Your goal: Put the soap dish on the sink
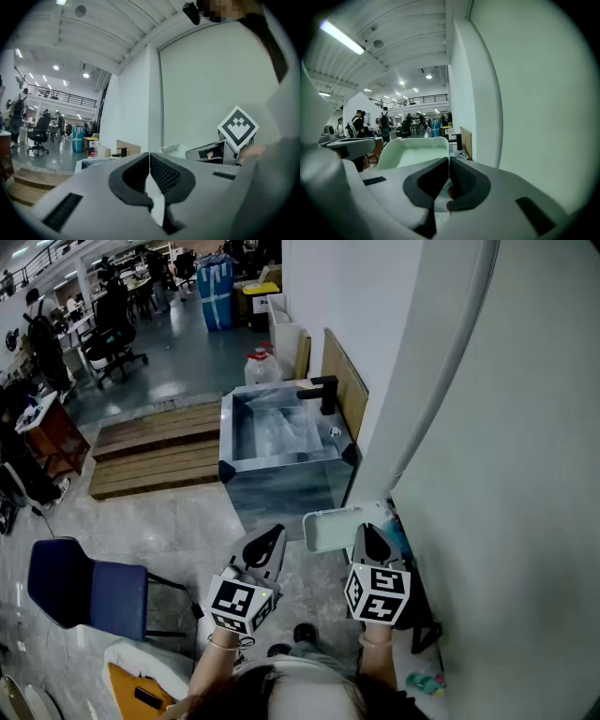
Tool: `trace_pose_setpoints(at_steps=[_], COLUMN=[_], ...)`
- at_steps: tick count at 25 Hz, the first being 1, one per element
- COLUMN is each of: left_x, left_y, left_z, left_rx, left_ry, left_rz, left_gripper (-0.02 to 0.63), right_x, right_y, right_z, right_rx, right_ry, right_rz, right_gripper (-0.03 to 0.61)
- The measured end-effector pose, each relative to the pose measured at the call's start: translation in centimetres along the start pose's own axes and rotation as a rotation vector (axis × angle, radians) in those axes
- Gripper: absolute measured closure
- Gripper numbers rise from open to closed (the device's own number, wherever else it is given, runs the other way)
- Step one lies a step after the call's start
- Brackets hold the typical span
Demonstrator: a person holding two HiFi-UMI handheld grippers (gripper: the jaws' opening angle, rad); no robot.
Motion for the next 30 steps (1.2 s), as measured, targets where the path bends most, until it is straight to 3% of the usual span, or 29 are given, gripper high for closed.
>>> trace_pose_setpoints(at_steps=[12,30], left_x=[-0.4,4.6], left_y=[-0.1,-0.7], left_z=[0.3,-0.8], left_rx=[-0.001,-0.003], left_ry=[-0.009,-0.002], left_rz=[-0.009,0.046], left_gripper=[0.604,0.604], right_x=[-0.7,3.7], right_y=[0.3,-3.7], right_z=[0.1,0.5], right_rx=[0.001,-0.046], right_ry=[-0.015,-0.01], right_rz=[-0.017,0.008], right_gripper=[0.548,0.548])
Point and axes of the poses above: the fingertips, and each gripper's own axes: x forward along the fingers, y to its left, z out of its top, the point moved 3 cm from there along -x, backward along the fingers, and after that the axes turned 2 degrees about x, right-handed, at the moved point
